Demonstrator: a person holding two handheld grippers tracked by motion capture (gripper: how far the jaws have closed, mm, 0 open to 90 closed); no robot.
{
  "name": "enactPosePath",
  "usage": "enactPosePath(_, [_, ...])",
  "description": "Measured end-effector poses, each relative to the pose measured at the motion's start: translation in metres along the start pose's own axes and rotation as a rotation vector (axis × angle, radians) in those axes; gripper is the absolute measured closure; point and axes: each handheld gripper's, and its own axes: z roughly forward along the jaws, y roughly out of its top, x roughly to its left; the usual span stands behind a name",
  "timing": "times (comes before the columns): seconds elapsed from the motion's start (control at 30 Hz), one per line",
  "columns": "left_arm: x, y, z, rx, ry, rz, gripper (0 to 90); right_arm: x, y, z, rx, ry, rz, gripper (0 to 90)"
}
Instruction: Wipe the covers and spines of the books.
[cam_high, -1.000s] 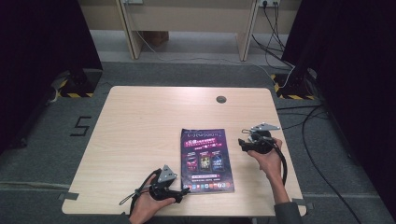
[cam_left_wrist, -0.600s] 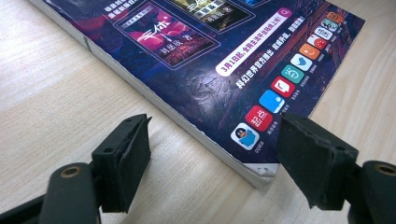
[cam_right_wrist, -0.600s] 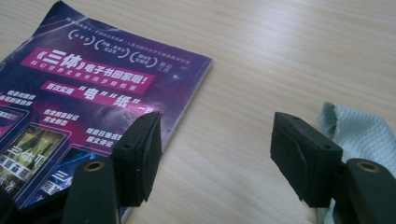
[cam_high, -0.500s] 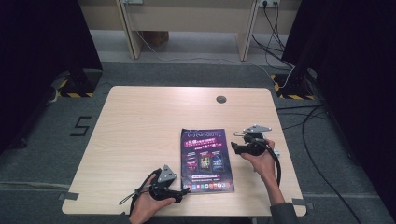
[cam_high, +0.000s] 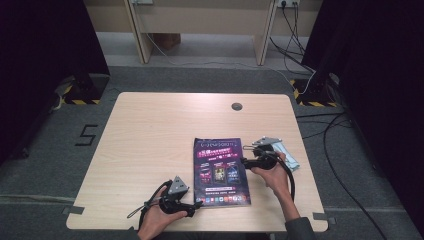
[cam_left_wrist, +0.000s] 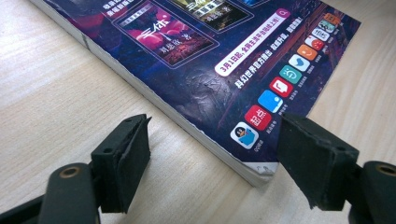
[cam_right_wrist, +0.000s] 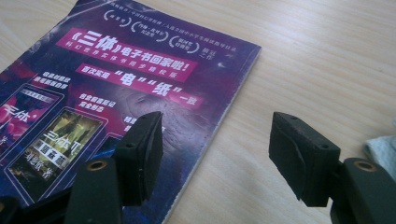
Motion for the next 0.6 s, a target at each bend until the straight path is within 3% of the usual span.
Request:
enactPosePath(0.2, [0.006, 0.005, -0.003, -0.038, -0.013, -0.034, 22.8, 0.003, 0.0, 0.004, 0.014, 0.011, -0.015, 39.1])
enactPosePath(0.47, [0.017, 0.012, 0.001, -0.052, 0.009, -0.049, 22.7, 0.009, -0.002, 0.014, 0.044, 0.034, -0.026, 45.0])
enactPosePath(0.6, [0.024, 0.016, 0.008, -0.058, 0.002, -0.09, 22.8, 0.012, -0.002, 0.019, 0.055, 0.035, -0.042, 46.6])
